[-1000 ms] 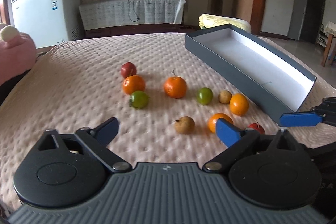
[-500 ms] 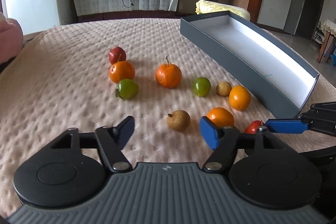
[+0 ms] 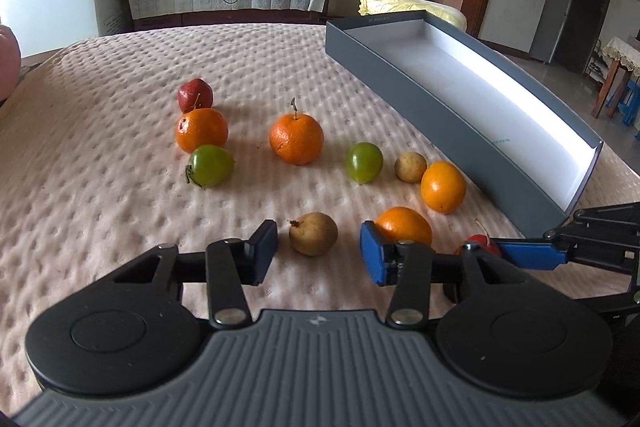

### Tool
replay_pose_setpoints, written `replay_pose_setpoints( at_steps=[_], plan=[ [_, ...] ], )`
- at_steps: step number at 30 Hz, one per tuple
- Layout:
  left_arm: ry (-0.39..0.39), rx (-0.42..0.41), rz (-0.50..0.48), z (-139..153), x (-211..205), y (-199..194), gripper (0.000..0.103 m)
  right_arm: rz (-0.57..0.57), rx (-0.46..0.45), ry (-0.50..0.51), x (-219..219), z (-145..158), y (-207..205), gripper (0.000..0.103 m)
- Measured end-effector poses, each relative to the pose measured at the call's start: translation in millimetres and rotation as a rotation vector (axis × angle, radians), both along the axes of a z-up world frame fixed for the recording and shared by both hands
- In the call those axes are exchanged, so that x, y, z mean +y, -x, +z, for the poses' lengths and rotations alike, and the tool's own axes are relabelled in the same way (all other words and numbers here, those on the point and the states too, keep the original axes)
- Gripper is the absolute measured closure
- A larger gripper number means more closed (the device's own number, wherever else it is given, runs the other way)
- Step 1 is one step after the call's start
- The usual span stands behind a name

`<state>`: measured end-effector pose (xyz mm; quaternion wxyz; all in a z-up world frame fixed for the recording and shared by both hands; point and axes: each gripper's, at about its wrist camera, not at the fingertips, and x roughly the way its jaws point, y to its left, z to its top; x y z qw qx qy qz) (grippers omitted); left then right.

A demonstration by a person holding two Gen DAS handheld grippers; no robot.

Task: Organize fruits
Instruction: 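Grasp the small brown kiwi with the left tool while the right tool grasps the red apple, then carry the kiwi into the box and open the left tool while the right tool drops the apple there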

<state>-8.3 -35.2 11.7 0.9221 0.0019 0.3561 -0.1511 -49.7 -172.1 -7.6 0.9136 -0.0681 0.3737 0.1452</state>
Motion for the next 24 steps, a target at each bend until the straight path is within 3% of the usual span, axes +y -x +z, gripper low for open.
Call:
replay_pose_setpoints(
  at_steps=[8, 16, 24],
  plan=[
    [-0.001, 0.0, -0.005, -0.1, -1.2, -0.1, 0.052, 0.007, -0.001, -0.017, -1.1, 1.3, -0.2, 0.069],
    [-0.011, -0.009, 0.01, 0.0, 3.0, 0.1, 0.072, 0.01, -0.013, -0.023, -0.3, 4.4, 1.9, 0.069],
    [-0.031, -0.02, 0.026, 3.6, 4.3, 1.6, 0.073, 0.013, -0.038, -0.037, -2.2, 9.4, 4.0, 0.07]
  ],
)
